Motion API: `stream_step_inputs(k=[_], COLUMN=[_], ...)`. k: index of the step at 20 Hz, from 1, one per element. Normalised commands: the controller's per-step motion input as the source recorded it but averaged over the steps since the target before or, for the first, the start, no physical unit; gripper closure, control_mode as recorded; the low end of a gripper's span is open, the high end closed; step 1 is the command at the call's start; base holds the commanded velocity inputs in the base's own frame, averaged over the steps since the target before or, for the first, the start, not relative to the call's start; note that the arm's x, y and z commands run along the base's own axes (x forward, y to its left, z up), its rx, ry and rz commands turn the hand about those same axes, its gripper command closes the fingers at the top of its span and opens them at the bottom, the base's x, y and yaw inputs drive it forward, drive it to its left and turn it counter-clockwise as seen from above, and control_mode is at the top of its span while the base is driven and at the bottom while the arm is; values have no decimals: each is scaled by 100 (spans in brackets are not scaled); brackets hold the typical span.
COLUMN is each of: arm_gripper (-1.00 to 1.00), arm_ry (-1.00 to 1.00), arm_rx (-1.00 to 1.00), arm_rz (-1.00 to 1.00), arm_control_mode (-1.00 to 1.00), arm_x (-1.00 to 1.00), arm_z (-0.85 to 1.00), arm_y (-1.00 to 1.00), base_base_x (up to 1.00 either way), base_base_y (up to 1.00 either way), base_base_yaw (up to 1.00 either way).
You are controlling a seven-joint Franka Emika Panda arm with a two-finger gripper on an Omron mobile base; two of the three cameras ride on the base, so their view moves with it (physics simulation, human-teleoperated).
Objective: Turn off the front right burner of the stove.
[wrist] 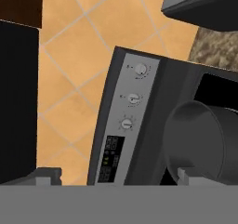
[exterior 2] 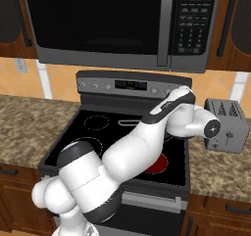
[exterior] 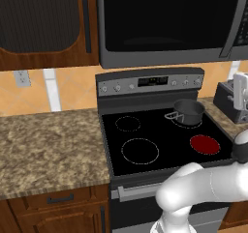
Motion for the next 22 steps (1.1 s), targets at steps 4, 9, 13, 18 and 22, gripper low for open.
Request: stream_step_inputs(k=[4, 9, 13, 18, 22], arm_gripper=[-100, -100, -100, -100, -100], arm_ry=[-3, -7, -6, -1, 0], arm_rx=[-2, 0, 0, 0, 0], arm_rz=[1, 0, 0, 0, 0], arm_control_mode=[-100, -100, -100, -100, -100], arm_x=[42, 47, 46, 45, 43], arm_z=[-23, -17, -9, -13, -12], arm_y=[8, 3, 0, 0, 0], base_base_x=[0, 0, 0, 0, 0], base_base_y=[0, 0, 0, 0, 0], base_base_yaw=[0, 0, 0, 0, 0])
